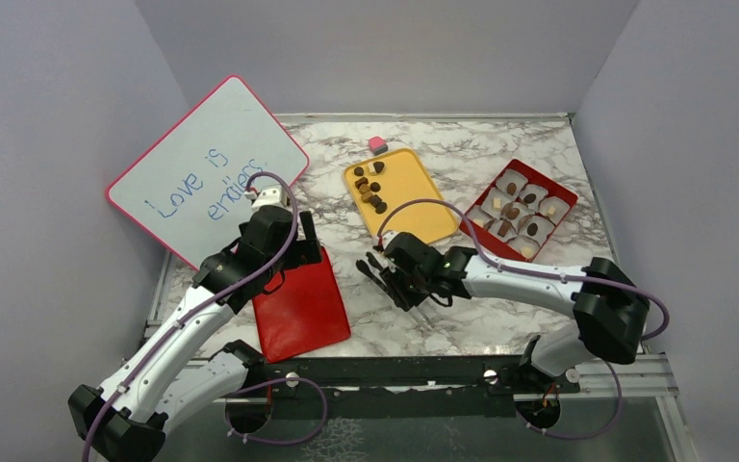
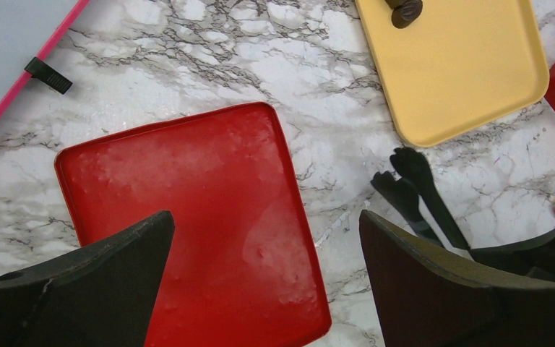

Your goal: Pack the chocolate

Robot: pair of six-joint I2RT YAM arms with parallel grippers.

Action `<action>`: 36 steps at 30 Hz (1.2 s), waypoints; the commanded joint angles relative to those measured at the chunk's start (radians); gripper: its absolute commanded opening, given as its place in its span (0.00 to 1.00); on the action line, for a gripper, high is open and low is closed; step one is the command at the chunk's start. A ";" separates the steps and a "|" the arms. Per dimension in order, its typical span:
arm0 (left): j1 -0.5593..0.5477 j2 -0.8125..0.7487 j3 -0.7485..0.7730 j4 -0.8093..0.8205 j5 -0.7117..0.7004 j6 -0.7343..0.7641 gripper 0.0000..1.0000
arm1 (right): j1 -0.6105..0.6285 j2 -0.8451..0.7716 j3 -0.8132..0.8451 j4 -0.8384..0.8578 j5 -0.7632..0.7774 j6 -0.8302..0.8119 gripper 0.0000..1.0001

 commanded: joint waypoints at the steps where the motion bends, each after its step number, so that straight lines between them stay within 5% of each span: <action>1: -0.001 -0.030 -0.029 0.016 -0.064 -0.016 0.99 | 0.027 0.089 0.057 0.032 0.038 -0.091 0.38; 23: -0.002 -0.046 -0.157 0.071 -0.102 -0.249 0.97 | 0.050 0.114 0.086 -0.158 0.105 -0.248 0.47; 33: -0.002 0.069 -0.157 0.081 -0.152 -0.358 0.88 | 0.050 0.000 0.051 -0.196 0.063 -0.227 0.61; 36: -0.002 0.141 -0.141 0.121 -0.157 -0.329 0.81 | 0.050 -0.102 0.052 -0.180 0.032 -0.194 0.80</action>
